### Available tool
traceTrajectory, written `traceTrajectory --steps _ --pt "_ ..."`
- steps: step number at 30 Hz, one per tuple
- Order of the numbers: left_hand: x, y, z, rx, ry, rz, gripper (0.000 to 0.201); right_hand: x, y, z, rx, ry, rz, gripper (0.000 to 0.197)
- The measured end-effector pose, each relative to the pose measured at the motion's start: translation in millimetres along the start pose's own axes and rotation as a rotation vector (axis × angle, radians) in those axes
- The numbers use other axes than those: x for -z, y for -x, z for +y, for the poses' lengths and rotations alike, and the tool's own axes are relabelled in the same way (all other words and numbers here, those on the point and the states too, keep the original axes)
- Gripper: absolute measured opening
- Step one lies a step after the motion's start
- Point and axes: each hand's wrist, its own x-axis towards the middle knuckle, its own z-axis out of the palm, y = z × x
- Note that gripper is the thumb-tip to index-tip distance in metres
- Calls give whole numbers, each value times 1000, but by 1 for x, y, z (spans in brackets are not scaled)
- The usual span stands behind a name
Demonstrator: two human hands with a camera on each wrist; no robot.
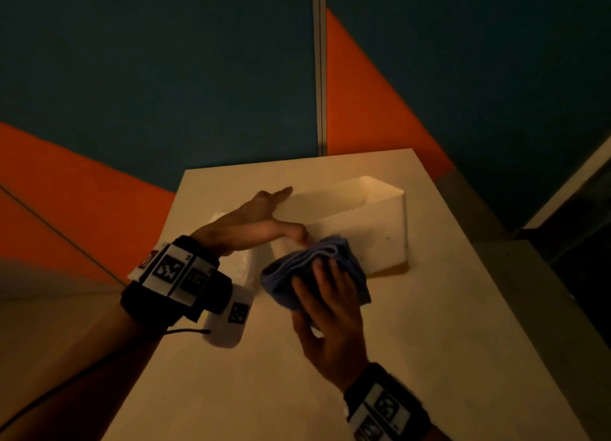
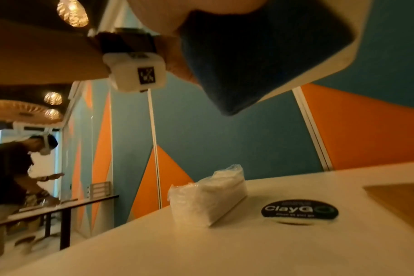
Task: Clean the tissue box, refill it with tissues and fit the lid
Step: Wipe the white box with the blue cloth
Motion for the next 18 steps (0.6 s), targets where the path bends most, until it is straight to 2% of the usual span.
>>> traceTrajectory --steps 3,5,7,9,11,12,14,16,17,18 --pt "6 21 1 -10 -36 -21 120 5 -1 -5 82 165 11 58" --pt "7 31 -2 -18 -27 -22 117 12 -6 -5 82 208 58 58" --pt "10 40 -3 -26 -16 -2 116 20 -15 -2 11 224 138 55" --pt "13 46 0 -29 -14 26 117 28 -27 2 -123 239 207 50" --pt "14 49 4 -28 -1 45 118 33 -40 2 -249 240 247 50" --pt "13 51 7 -28 15 54 117 33 -45 -1 -262 241 247 51" --pt "11 51 12 -18 42 76 106 29 -46 -10 -175 261 198 53" --pt "10 51 15 -4 43 104 87 24 -40 -16 -57 269 147 55" --pt "10 53 15 4 27 105 87 24 -39 -15 -29 261 140 53" --pt "10 54 15 6 3 98 95 26 -39 -13 -26 249 146 49"
